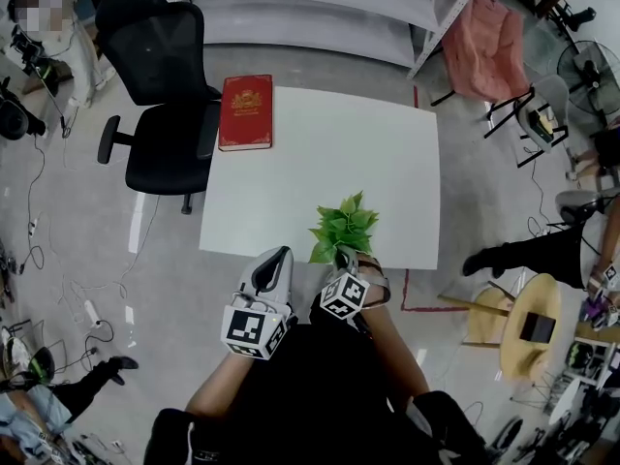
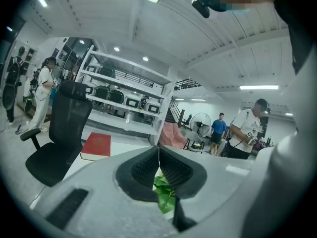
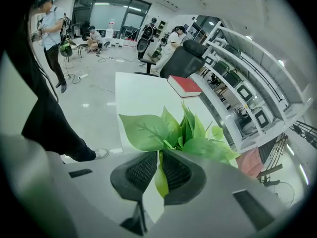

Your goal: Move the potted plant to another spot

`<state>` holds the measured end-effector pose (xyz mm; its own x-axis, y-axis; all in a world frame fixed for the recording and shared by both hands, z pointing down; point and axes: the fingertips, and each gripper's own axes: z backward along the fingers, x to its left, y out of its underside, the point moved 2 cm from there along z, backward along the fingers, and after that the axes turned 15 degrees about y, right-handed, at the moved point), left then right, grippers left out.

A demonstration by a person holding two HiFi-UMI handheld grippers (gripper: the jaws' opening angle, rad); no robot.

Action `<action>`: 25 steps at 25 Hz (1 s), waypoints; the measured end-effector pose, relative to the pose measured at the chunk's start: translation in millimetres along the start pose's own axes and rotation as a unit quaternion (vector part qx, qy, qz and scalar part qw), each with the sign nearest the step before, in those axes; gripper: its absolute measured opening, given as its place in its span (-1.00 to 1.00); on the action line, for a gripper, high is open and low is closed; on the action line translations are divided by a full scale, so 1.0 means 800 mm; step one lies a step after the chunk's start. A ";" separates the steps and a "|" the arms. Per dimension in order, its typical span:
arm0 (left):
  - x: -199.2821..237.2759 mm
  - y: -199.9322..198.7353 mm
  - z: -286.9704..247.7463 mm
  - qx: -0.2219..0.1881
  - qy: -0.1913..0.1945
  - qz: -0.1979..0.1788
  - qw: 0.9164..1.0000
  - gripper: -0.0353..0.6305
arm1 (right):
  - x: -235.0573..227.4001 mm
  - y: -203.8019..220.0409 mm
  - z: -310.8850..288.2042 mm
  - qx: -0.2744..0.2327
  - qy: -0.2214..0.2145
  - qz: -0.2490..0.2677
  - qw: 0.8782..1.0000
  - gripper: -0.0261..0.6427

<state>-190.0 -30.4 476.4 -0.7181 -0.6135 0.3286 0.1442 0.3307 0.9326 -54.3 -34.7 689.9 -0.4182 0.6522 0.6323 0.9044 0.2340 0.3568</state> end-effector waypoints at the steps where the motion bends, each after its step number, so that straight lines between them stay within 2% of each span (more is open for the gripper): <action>1: -0.002 0.000 -0.001 -0.001 0.003 0.000 1.000 -0.84 | -0.003 0.000 0.004 -0.002 -0.001 -0.011 1.000 -0.86; 7: -0.013 -0.002 -0.011 -0.002 0.018 -0.005 1.000 -0.84 | -0.024 -0.001 0.025 -0.011 -0.011 -0.103 0.995 -0.86; 11: -0.022 -0.008 -0.016 -0.003 0.025 -0.015 1.000 -0.84 | -0.048 -0.005 0.041 -0.014 -0.020 -0.188 0.982 -0.86; 17: -0.033 -0.012 -0.025 -0.008 0.037 -0.022 0.999 -0.84 | -0.096 -0.008 0.066 -0.044 -0.009 -0.330 0.943 -0.87; 21: -0.042 -0.018 -0.029 -0.012 0.044 -0.026 0.999 -0.84 | -0.121 -0.004 0.088 -0.063 0.017 -0.390 0.919 -0.87; 25: -0.050 -0.019 -0.031 -0.014 0.049 -0.033 0.998 -0.84 | -0.146 -0.005 0.115 -0.092 0.040 -0.446 0.889 -0.87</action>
<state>-146.4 -28.8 453.2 -0.6571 -0.7009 0.2773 0.1176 0.2681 0.9562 -1.1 -45.2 551.2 -0.9738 0.2108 0.0852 0.1833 0.5064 0.8426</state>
